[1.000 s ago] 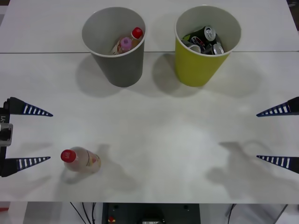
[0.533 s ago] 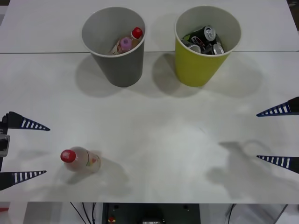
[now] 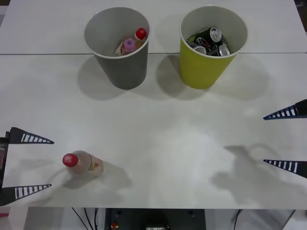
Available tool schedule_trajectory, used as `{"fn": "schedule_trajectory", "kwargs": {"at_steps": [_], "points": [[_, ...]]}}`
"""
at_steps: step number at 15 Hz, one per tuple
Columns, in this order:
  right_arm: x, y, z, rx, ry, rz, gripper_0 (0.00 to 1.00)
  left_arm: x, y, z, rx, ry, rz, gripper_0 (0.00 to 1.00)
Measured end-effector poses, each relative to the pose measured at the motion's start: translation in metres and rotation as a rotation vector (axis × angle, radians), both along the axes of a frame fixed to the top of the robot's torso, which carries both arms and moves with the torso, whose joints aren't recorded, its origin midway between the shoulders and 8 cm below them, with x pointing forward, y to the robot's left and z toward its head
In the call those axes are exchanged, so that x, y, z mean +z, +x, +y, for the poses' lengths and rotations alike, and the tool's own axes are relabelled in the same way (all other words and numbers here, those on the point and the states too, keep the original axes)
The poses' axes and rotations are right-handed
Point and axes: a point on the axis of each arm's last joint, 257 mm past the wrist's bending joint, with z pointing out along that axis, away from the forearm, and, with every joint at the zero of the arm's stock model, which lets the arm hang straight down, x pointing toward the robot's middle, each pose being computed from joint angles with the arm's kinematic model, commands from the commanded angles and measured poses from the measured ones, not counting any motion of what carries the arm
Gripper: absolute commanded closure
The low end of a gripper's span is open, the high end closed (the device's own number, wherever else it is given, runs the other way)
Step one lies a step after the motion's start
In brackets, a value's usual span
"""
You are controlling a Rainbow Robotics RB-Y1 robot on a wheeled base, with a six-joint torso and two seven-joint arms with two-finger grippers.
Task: Put the can into the green bin and the plastic bottle into the gray bin
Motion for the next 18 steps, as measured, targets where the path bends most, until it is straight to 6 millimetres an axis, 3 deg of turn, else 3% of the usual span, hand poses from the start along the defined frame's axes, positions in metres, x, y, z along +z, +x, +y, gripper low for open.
{"fn": "schedule_trajectory", "kwargs": {"at_steps": [11, 18], "points": [[0.000, 0.000, 0.000, 0.000, 0.000, 0.000, 0.00, -0.033, 0.009, -0.028, 0.012, -0.272, 0.005, 0.00], [0.000, 0.000, 0.000, 0.000, 0.000, 0.000, 0.00, -0.048, 0.019, -0.059, 0.029, -0.368, -0.006, 0.00]]}}
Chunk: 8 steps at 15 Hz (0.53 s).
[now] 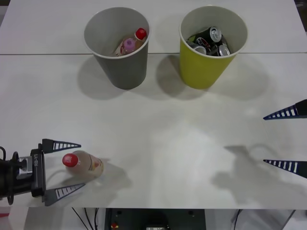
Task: Put the can into the green bin and the plastic bottle into the gray bin
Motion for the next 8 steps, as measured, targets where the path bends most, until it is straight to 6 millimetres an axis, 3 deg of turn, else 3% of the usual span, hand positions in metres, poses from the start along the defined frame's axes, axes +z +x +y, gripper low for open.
{"fn": "schedule_trajectory", "kwargs": {"at_steps": [8], "points": [[0.000, 0.000, 0.000, 0.000, 0.000, 0.000, 0.00, -0.009, 0.013, -0.029, 0.008, -0.054, -0.017, 0.00]]}}
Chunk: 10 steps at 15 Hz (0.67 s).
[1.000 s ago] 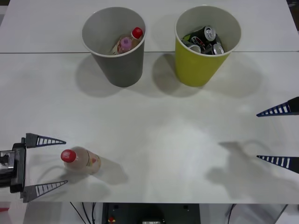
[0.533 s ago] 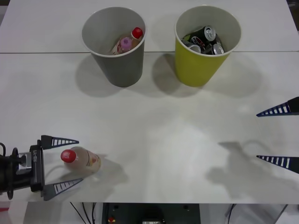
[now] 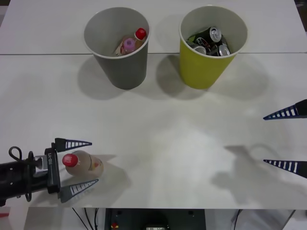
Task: Put the can into the green bin and the plastic bottle into the gray bin
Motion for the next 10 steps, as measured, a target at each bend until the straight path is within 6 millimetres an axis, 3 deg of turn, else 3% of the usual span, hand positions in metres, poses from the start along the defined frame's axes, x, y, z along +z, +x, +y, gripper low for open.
{"fn": "schedule_trajectory", "kwargs": {"at_steps": [1, 2, 3, 10], "points": [[0.0000, 0.0000, 0.0000, 0.000, 0.000, 0.000, 0.00, -0.0001, 0.0005, -0.0014, 0.001, -0.005, 0.000, 0.35], [0.0000, 0.0000, 0.0000, 0.000, 0.000, 0.000, 0.00, -0.0001, 0.0005, -0.0027, 0.001, -0.008, 0.001, 0.81], [0.0000, 0.0000, 0.0000, 0.000, 0.000, 0.000, 0.00, 0.0002, 0.0007, -0.0030, 0.001, -0.010, 0.003, 0.99], [0.0000, 0.0000, 0.0000, 0.000, 0.000, 0.000, 0.00, 0.0036, 0.0047, -0.0029, 0.006, -0.019, 0.013, 1.00]]}}
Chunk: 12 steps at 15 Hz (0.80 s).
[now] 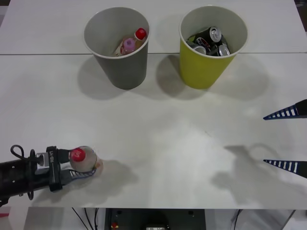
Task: Put the can into the green bin and the plastic bottle into the gray bin
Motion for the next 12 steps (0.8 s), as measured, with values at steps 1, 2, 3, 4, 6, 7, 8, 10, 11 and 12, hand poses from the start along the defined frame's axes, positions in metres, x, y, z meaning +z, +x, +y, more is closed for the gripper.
{"fn": "schedule_trajectory", "kwargs": {"at_steps": [1, 2, 3, 4, 6, 7, 8, 10, 11, 12], "points": [[0.000, 0.000, 0.000, 0.000, 0.000, 0.000, 0.00, 0.001, 0.001, 0.001, 0.002, -0.001, 0.001, 1.00], [0.000, 0.000, 0.000, 0.000, 0.000, 0.000, 0.00, 0.002, 0.002, 0.001, 0.004, -0.002, 0.001, 1.00], [0.000, 0.000, 0.000, 0.000, 0.000, 0.000, 0.00, 0.004, 0.004, 0.002, 0.005, -0.003, 0.001, 1.00], [0.000, 0.000, 0.000, 0.000, 0.000, 0.000, 0.00, 0.007, 0.006, 0.003, 0.007, -0.005, 0.009, 1.00], [0.000, 0.000, 0.000, 0.000, 0.000, 0.000, 0.00, 0.016, 0.012, 0.006, 0.007, -0.013, 0.060, 1.00], [0.000, 0.000, 0.000, 0.000, 0.000, 0.000, 0.00, 0.022, 0.015, 0.010, 0.004, -0.007, 0.088, 1.00], [0.000, 0.000, 0.000, 0.000, 0.000, 0.000, 0.00, 0.028, 0.019, 0.015, 0.002, 0.016, 0.115, 1.00], [0.000, 0.000, 0.000, 0.000, 0.000, 0.000, 0.00, 0.041, 0.030, 0.030, 0.005, 0.077, 0.172, 1.00], [0.000, 0.000, 0.000, 0.000, 0.000, 0.000, 0.00, 0.049, 0.034, 0.037, 0.012, 0.097, 0.220, 1.00], [0.000, 0.000, 0.000, 0.000, 0.000, 0.000, 0.00, 0.059, 0.038, 0.042, 0.025, 0.105, 0.271, 1.00]]}}
